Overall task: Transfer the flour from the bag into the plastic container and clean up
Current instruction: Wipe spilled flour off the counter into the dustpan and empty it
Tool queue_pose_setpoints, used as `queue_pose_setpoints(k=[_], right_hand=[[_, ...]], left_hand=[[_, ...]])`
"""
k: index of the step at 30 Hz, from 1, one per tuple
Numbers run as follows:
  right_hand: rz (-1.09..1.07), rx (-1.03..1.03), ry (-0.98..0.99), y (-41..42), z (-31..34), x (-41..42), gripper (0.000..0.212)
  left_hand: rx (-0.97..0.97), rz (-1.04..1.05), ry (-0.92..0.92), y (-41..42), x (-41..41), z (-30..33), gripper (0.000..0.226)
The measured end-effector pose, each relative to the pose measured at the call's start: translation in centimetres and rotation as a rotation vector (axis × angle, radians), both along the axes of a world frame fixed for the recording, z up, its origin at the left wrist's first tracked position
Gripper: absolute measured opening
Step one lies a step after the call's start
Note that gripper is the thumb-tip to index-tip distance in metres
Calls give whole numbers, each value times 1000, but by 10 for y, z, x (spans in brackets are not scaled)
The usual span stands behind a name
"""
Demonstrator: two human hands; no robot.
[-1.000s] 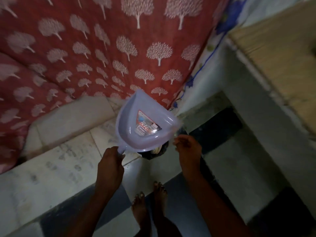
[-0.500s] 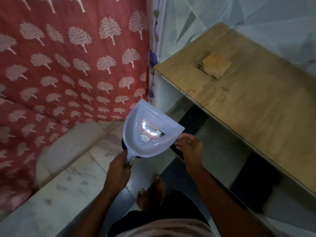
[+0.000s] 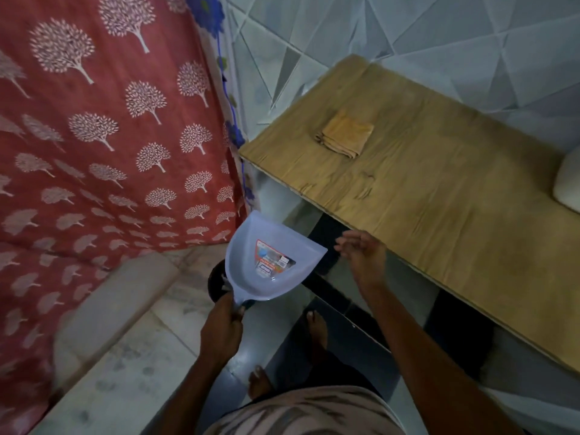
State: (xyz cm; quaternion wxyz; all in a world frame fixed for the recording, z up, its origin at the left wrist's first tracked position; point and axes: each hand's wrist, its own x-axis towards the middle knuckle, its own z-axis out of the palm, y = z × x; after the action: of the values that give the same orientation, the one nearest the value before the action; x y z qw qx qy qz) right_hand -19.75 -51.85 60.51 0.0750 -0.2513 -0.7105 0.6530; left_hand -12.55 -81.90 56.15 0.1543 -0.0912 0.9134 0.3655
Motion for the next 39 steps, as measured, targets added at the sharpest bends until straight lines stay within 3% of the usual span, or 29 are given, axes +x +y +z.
queue_pose_setpoints(k=[7,11,15,19,21,23,26,30,36,39], right_hand=[[119,128,50,55,6,-123,20],[207,447,116,76,11,-198,20],[269,845,234,94,0,-270,54],[526,1148,-131,100,-13,-318,93],[582,1145,-223,101,-22,-329,91],[575,1248,-185,99,-29,-337,78],[569,1392,-159,96,-23,-341,60],[603,1322,-74,99,-1,-334,47],[437,918,203,125,21,-244,44],[304,895,237,151,19,-191,42]], left_hand=[[-118,70,-14,42,-51,-13,14],[-194,99,-52,61,-71,-29,18],[-231,108,-73,86,-88,-31,14],[-126,138,-77,107,-101,-26,26],[-89,129,-82,111,-105,-27,36],[-100,121,-109,113,-110,-31,45],[-106,119,-101,118,-116,-31,42],[-118,119,-62,124,-122,-24,16],[-104,61,-96,112,-123,-22,25],[-87,17,-71,113,-119,-12,30]])
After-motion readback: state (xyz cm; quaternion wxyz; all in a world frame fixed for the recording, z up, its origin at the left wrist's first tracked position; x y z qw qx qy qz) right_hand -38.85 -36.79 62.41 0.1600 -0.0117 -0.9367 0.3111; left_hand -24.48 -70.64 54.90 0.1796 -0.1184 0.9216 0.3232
